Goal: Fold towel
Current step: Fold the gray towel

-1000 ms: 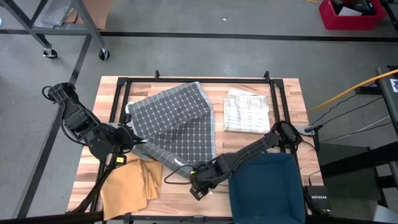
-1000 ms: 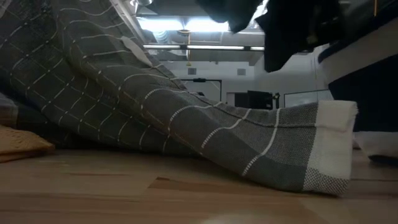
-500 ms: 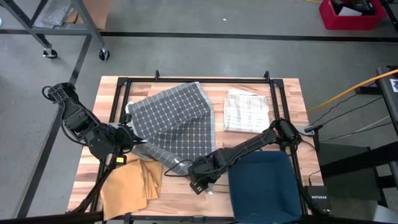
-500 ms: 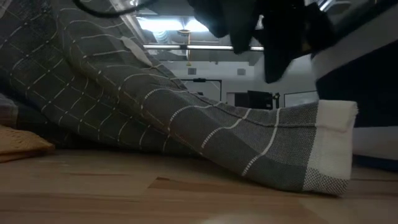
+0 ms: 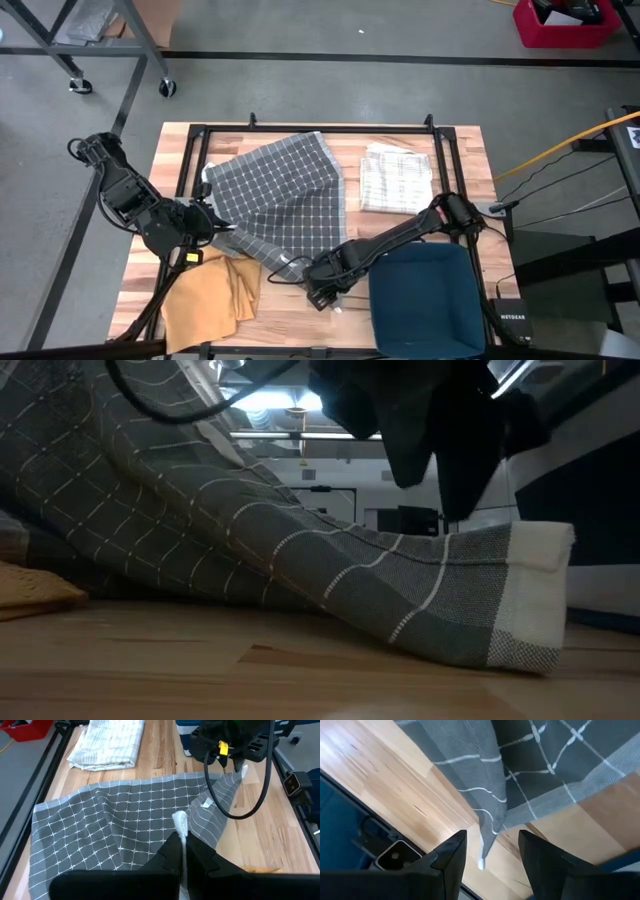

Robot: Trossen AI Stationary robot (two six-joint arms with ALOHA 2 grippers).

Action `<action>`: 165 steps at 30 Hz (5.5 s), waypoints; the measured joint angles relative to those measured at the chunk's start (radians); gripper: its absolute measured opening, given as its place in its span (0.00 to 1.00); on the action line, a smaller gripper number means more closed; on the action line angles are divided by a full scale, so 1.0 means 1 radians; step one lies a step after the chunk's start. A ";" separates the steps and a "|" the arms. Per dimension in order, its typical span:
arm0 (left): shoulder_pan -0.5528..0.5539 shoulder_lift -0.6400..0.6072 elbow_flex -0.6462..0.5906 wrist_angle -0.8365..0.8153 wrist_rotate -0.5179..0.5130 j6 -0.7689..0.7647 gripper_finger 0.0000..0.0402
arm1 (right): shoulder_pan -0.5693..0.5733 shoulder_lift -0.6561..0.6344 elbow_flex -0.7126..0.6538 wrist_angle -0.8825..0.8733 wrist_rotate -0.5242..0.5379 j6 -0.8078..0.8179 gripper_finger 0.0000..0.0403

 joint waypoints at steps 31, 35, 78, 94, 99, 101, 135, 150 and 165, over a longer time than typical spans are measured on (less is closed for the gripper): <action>0.000 0.000 0.000 0.000 0.004 0.014 0.00 | 0.000 0.057 0.000 0.099 -0.058 -0.107 0.09; 0.000 0.000 0.000 0.000 0.004 0.014 0.00 | 0.000 0.057 0.000 0.099 -0.057 -0.131 0.03; 0.000 0.000 0.000 0.000 0.004 0.017 0.00 | 0.000 0.074 0.000 0.113 0.006 -0.133 0.04; -0.054 0.025 0.000 0.004 0.067 -0.013 0.00 | 0.093 0.074 0.099 0.110 0.025 -0.306 0.01; -0.095 0.066 -0.001 0.035 0.067 -0.025 0.00 | 0.145 0.073 0.181 0.052 0.158 -0.406 0.01; -0.108 0.081 -0.001 0.083 0.066 -0.012 0.00 | 0.148 0.073 0.218 0.004 0.225 -0.412 0.00; -0.031 0.042 0.095 0.305 -0.825 0.633 0.00 | -0.254 -0.072 0.567 -0.650 1.317 -0.823 0.00; 0.332 -0.016 0.096 -0.024 -0.910 0.427 0.00 | -0.669 -0.073 0.567 -0.462 1.167 -1.316 0.00; 0.713 -0.076 0.096 -0.157 -0.909 0.344 0.00 | -0.898 -0.073 0.567 0.117 0.793 -1.703 0.00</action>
